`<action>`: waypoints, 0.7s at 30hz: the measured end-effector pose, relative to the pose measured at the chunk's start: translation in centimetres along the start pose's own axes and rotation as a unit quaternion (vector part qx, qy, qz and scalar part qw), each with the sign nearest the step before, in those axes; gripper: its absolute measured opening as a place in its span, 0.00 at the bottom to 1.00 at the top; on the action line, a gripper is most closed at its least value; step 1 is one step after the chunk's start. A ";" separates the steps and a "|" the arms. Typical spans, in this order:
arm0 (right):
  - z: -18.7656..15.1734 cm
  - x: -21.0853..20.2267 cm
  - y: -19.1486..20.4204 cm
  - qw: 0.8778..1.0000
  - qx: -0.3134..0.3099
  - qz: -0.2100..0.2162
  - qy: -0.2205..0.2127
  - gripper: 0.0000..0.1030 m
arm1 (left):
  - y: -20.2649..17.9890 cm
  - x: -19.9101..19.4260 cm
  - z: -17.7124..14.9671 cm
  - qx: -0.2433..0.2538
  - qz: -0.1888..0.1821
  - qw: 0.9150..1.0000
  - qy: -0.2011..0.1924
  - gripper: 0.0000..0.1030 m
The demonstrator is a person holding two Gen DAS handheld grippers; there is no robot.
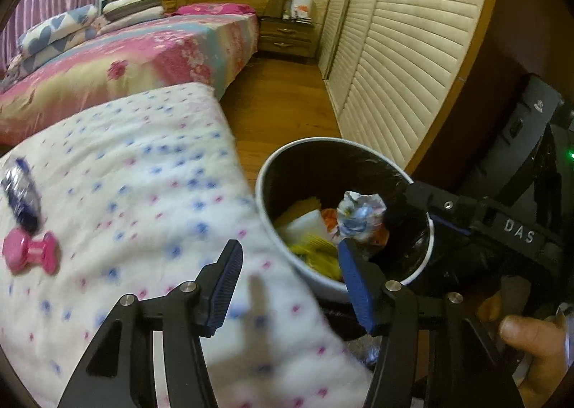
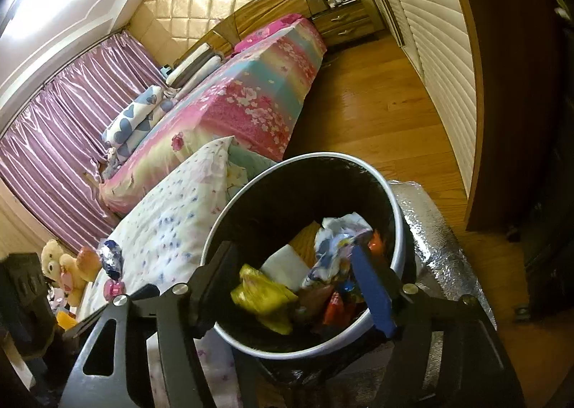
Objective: Collect trash
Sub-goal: 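Open both tools over the bin to drop the snack bag and wrapper, then move both tools back to the bed toward the pink hairbrush and blue bag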
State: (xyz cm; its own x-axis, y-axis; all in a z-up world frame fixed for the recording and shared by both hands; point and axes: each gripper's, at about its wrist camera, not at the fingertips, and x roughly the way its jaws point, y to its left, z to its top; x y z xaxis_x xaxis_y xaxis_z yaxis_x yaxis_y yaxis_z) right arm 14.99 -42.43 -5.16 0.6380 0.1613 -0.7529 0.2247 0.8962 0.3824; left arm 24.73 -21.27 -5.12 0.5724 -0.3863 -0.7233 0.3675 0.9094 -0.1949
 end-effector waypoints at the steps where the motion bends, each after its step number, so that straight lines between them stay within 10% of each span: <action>1: -0.1 -0.1 0.2 1.000 -0.001 0.001 0.000 0.68 | 0.4 -0.4 -0.3 -0.007 0.001 1.000 0.000 0.54; 21: -3.1 0.8 6.6 0.998 -0.043 0.050 0.024 0.79 | 9.4 -7.5 -4.8 -0.106 0.050 0.993 -0.020 0.56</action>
State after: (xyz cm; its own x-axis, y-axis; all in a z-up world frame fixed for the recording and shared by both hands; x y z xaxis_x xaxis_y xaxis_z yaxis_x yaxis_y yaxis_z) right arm 14.70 -35.10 -4.87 0.6181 0.2693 -0.7386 0.0962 0.9065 0.4110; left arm 20.36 -9.10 -4.69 0.6284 -0.2948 -0.7198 0.1473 0.9538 -0.2620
